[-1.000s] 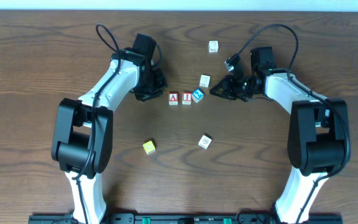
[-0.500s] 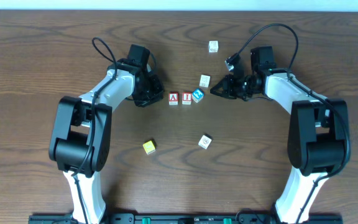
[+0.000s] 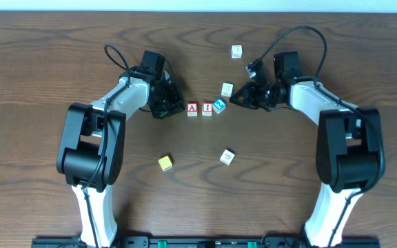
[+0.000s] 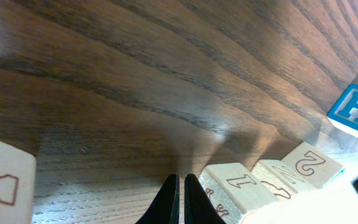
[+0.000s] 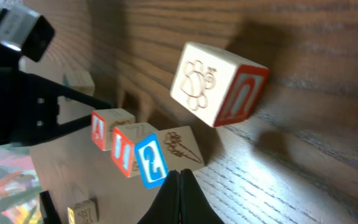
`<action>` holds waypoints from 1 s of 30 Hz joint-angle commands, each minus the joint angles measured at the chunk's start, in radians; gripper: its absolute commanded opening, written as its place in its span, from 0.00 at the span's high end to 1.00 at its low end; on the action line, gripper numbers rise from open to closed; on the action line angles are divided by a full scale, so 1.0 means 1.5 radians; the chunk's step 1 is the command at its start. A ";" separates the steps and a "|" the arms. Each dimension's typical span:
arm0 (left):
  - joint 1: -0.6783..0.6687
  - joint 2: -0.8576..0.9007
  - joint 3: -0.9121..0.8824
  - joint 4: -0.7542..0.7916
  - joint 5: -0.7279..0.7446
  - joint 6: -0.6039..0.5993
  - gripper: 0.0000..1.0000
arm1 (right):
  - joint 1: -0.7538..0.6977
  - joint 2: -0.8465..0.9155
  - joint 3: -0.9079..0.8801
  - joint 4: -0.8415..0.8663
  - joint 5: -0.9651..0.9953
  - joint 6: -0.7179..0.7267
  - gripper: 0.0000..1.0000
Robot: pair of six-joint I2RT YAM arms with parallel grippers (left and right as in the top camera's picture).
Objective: Spell out Ai2
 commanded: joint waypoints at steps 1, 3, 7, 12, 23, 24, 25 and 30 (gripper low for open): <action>0.003 0.010 -0.005 -0.005 0.017 -0.004 0.94 | 0.007 0.025 0.001 0.002 -0.010 0.013 0.99; 0.003 0.010 -0.005 -0.014 0.017 -0.011 0.94 | 0.010 0.030 0.001 0.005 -0.010 0.013 0.99; 0.003 0.010 -0.005 -0.019 0.017 -0.013 0.94 | 0.016 0.031 0.001 0.024 -0.004 0.021 0.99; 0.003 0.010 -0.005 -0.018 0.017 -0.018 0.94 | 0.021 0.031 0.001 0.033 -0.002 0.025 0.99; 0.003 0.010 -0.005 -0.012 0.017 -0.031 0.94 | 0.044 0.031 0.001 0.023 -0.002 0.025 0.99; 0.003 0.010 -0.005 -0.011 0.017 -0.031 0.94 | 0.044 0.031 0.001 0.022 -0.002 0.025 0.99; 0.003 0.010 -0.005 -0.010 0.017 -0.031 0.94 | 0.044 0.031 0.001 0.022 0.000 0.025 0.99; 0.003 0.010 -0.005 0.003 0.017 -0.030 0.94 | 0.040 0.031 0.001 0.014 0.013 0.025 0.99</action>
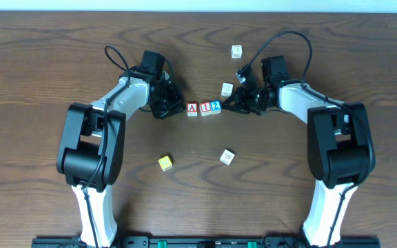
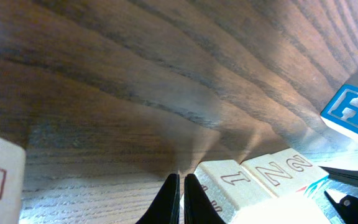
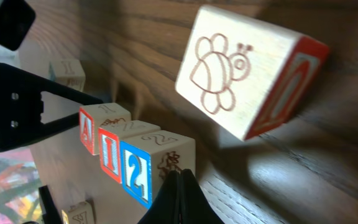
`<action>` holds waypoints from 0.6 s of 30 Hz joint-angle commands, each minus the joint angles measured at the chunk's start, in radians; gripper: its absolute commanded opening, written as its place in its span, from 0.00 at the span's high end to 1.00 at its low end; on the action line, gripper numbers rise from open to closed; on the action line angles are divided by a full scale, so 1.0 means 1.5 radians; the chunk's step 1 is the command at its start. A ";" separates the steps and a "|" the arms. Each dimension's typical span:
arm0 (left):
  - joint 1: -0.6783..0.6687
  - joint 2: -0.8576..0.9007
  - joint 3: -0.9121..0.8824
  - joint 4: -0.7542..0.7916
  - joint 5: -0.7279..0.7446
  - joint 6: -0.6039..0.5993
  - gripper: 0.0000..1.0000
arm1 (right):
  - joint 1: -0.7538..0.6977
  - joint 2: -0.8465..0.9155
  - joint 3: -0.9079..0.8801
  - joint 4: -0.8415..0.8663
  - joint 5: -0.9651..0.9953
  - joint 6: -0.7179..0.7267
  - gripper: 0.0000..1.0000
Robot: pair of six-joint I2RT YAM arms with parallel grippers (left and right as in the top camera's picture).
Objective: Spell out Ai2
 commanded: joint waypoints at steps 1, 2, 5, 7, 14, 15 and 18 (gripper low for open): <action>0.003 0.010 -0.005 0.003 0.005 -0.010 0.94 | 0.002 0.002 0.001 -0.003 0.004 0.003 0.99; 0.003 0.010 -0.005 0.004 0.005 -0.010 0.94 | 0.002 0.002 0.001 -0.003 0.004 0.003 0.99; 0.001 0.010 -0.005 0.007 0.005 -0.010 0.94 | 0.002 0.002 0.001 -0.003 0.004 0.003 0.99; -0.001 0.010 -0.005 0.011 0.005 -0.010 0.94 | 0.002 0.002 0.001 -0.003 0.004 0.003 0.99; -0.005 0.010 -0.005 0.023 0.018 -0.010 0.94 | 0.002 0.002 0.001 -0.003 0.004 0.003 0.99; -0.005 0.010 -0.005 0.023 0.018 -0.010 0.94 | 0.002 0.002 0.001 -0.003 0.004 0.004 0.99; -0.007 0.010 -0.005 0.023 0.023 -0.010 0.94 | 0.002 0.002 0.001 -0.003 0.004 0.007 0.99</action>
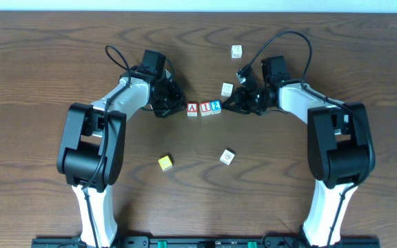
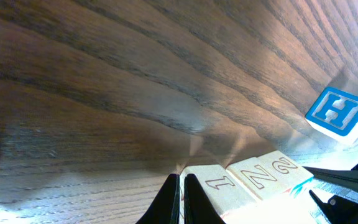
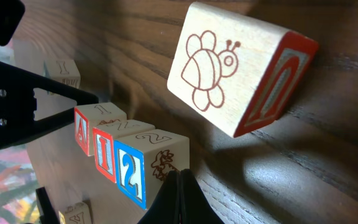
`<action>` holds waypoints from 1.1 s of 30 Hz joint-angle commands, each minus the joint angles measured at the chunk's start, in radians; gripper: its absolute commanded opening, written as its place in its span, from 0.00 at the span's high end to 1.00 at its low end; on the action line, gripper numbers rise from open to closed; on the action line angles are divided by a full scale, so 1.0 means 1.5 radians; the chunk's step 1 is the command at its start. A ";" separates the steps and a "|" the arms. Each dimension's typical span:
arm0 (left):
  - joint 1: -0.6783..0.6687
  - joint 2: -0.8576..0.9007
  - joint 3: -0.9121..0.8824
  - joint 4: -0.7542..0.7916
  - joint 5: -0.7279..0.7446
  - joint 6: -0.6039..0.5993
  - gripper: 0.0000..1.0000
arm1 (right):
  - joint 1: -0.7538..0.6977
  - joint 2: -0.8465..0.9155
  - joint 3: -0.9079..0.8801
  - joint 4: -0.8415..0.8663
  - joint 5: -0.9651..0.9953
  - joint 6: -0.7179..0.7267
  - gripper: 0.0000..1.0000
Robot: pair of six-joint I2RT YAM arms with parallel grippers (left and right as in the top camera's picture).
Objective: Spell out Ai2
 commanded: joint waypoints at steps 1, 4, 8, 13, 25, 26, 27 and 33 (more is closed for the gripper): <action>-0.004 0.010 -0.004 0.002 0.013 0.000 0.94 | 0.002 0.002 0.001 -0.001 -0.001 0.008 0.99; -0.008 0.010 -0.004 0.002 0.018 0.001 0.94 | 0.002 0.002 0.001 -0.001 -0.001 0.009 0.99; -0.008 0.010 -0.004 0.002 0.021 0.003 0.94 | 0.002 0.002 0.001 -0.001 -0.002 0.011 0.99; -0.008 0.010 -0.004 0.002 0.023 0.002 0.94 | 0.002 0.002 0.001 -0.003 -0.006 0.016 0.99; -0.021 0.010 -0.004 0.011 0.022 -0.014 0.94 | 0.003 0.002 0.001 -0.018 -0.021 0.016 0.99; -0.021 0.010 -0.004 0.014 0.022 -0.018 0.94 | 0.004 0.002 0.001 -0.020 -0.021 0.016 0.99; -0.021 0.010 -0.004 0.015 0.022 -0.018 0.94 | 0.005 0.002 0.001 -0.021 -0.022 0.016 0.99; -0.021 0.010 -0.004 0.017 0.009 -0.022 0.94 | 0.009 0.002 0.001 -0.026 -0.020 0.015 0.99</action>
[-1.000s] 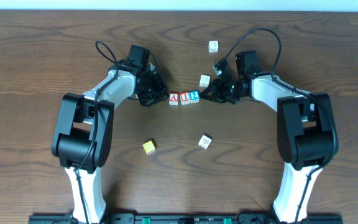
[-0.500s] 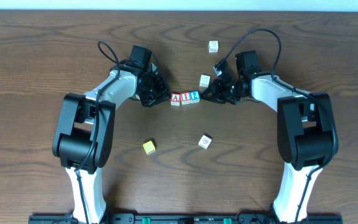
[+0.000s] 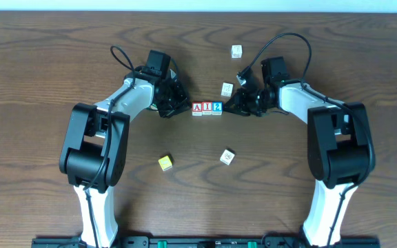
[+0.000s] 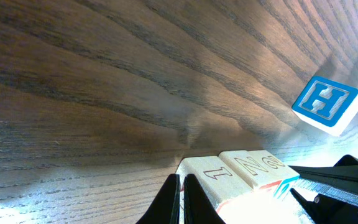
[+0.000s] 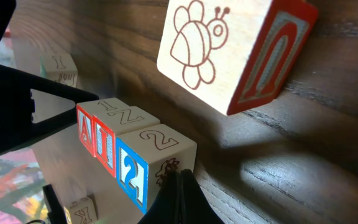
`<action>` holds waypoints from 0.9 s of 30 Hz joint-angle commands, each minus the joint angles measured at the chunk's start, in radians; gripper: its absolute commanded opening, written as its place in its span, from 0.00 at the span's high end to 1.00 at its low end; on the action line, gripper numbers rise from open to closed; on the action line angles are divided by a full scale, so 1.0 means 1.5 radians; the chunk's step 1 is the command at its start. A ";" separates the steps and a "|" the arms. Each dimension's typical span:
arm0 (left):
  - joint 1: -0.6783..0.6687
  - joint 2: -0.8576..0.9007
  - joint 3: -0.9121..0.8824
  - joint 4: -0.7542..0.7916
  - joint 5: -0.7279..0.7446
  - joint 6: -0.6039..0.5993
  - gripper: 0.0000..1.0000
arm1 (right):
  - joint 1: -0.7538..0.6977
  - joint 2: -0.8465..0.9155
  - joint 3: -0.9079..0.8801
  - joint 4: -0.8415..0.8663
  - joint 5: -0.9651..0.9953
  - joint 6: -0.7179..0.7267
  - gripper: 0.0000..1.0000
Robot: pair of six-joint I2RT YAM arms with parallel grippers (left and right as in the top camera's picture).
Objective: Spell out Ai2
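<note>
Three blocks stand in a tight row mid-table: red A (image 3: 197,108), red I (image 3: 207,108) and blue 2 (image 3: 216,107). My left gripper (image 3: 187,107) is shut, its tips against the A block's left side; in the left wrist view these tips (image 4: 180,181) meet the end block (image 4: 211,169). My right gripper (image 3: 227,109) is shut too, its tips (image 5: 179,177) touching the 2 block's (image 5: 133,175) right side. A (image 5: 84,127) and I (image 5: 104,146) also show in the right wrist view.
A bee block with a red side (image 5: 229,50) sits just behind the right gripper, seen from overhead as a white block (image 3: 227,89). Another white block (image 3: 236,51) lies farther back. A yellow block (image 3: 165,162) and a white one (image 3: 227,156) lie nearer the front.
My left gripper has moved right, and the A and I blocks stand farther right. The gaps in the row have closed up against the 2 block. The right gripper has held its place.
At first the 2 block sat skewed beside A and I, with my right gripper shut off to its right. A second later the 2 stood square in line with the right tips at it. The left gripper then came in, and the row is now tight.
</note>
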 commanded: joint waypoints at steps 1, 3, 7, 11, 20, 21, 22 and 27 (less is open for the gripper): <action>-0.003 0.010 -0.004 0.001 -0.005 -0.005 0.94 | 0.008 0.002 0.001 0.000 -0.014 0.005 0.99; -0.002 0.010 -0.004 0.000 -0.010 0.001 0.94 | 0.006 0.002 0.001 0.000 -0.011 0.005 0.99; 0.002 0.010 -0.004 -0.009 -0.024 0.003 0.94 | -0.001 0.002 0.002 -0.001 -0.010 0.005 0.99; 0.015 0.010 -0.004 -0.016 -0.038 0.020 0.94 | -0.019 0.002 0.002 -0.001 -0.009 0.005 0.99; 0.112 -0.043 0.109 -0.113 -0.088 0.165 0.94 | -0.135 -0.055 0.066 -0.128 0.031 -0.047 0.98; 0.121 -0.057 0.140 -0.146 -0.101 0.197 0.94 | -0.148 -0.077 0.082 -0.160 0.055 -0.058 0.99; 0.128 -0.073 0.171 -0.177 -0.112 0.228 0.94 | -0.158 -0.103 0.096 -0.191 0.081 -0.069 0.98; 0.154 -0.207 0.256 -0.313 -0.162 0.355 0.94 | -0.173 -0.331 0.131 -0.342 0.244 -0.119 0.99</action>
